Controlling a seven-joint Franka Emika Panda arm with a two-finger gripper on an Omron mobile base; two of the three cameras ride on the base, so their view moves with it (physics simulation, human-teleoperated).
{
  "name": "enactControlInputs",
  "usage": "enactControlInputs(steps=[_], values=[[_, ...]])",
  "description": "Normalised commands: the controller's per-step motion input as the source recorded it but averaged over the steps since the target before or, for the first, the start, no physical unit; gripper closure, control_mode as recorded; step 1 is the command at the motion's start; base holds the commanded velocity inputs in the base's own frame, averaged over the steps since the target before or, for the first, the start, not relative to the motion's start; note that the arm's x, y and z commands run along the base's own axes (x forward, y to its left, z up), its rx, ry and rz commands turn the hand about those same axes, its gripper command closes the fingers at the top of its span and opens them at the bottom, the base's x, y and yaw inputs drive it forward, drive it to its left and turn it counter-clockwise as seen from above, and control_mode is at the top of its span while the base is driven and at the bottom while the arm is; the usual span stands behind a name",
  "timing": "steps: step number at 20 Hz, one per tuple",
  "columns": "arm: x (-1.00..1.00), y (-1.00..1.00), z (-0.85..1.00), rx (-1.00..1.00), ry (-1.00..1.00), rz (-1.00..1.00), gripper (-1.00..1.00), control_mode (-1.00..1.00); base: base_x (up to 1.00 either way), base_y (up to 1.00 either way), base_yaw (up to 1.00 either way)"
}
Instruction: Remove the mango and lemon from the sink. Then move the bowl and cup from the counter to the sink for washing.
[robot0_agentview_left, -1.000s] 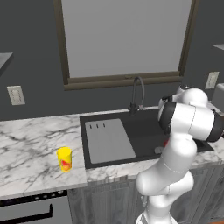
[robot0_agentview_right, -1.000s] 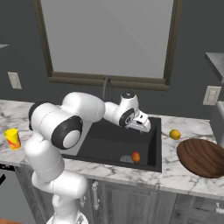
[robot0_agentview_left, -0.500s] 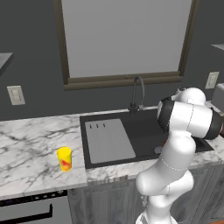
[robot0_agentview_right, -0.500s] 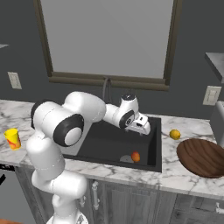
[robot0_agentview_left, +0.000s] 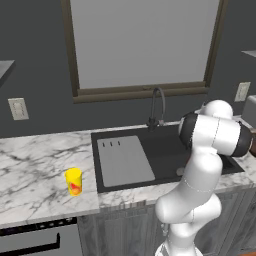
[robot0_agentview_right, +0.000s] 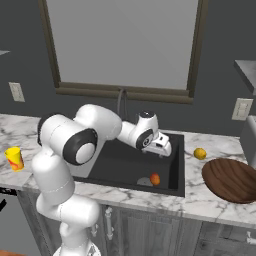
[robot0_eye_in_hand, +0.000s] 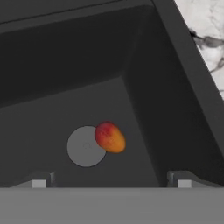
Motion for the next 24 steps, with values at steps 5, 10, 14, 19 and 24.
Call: enactControlInputs(steps=[5,10,14,19,24], values=[[0.00,0.05,-0.23,0.00,0.01,0.09,-1.00,-1.00,0.00,0.00,0.00],[0.02,0.06,-0.24,0.00,0.06,0.10,-1.00,-1.00,0.00,0.00,0.00],[0.03,0.00,-0.20,0.00,0.06,0.09,-1.00,-1.00,0.00,0.00,0.00],[0.02,0.01,-0.22,0.00,0.06,0.07,-1.00,-1.00,0.00,0.00,0.00],[0.01,0.00,-0.20,0.00,0.01,0.07,-1.00,-1.00,0.00,0.00,0.00]])
